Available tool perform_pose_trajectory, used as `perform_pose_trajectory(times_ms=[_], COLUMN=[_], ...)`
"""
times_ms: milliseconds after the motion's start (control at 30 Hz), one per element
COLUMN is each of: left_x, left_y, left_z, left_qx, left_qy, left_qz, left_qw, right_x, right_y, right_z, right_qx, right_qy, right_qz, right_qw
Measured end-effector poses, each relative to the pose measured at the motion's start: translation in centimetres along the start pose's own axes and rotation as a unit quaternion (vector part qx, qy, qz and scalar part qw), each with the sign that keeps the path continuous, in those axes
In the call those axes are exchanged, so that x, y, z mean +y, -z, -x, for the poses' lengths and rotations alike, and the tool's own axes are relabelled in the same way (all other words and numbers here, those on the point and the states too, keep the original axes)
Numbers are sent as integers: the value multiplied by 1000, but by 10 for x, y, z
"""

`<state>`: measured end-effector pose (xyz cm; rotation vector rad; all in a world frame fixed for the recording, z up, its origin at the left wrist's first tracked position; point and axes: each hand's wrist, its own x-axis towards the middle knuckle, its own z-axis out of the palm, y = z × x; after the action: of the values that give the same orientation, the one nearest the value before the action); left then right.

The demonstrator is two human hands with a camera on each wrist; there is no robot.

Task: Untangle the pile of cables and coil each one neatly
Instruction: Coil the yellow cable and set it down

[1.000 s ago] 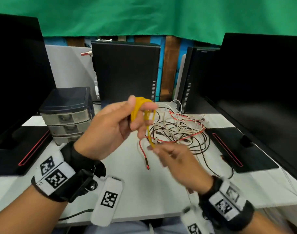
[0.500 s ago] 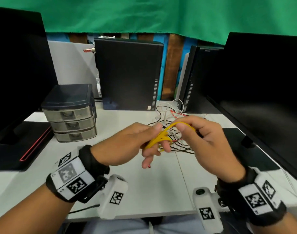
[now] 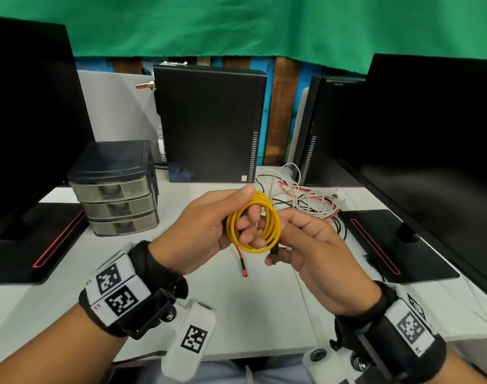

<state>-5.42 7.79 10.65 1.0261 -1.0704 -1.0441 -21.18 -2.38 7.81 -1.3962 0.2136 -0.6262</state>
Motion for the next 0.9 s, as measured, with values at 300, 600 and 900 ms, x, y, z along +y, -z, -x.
perform_pose_trajectory(times_ms=[300,600,900], left_x=[-10,-15,-39], left_y=[3,-2,0], left_z=[-5,-4,-12], left_qx=[77,-22,92], left_qy=[-115,-2,-114], left_qz=[-298,-48,-239], left_qw=[945,999,960], right_x=[-12,-19,6], right_y=[10,12,-3], right_z=[2,1,-4], right_qx=[-9,12,36], right_qy=[57,126,-106], right_qz=[77,151,-80], right_qw=[995,980,990])
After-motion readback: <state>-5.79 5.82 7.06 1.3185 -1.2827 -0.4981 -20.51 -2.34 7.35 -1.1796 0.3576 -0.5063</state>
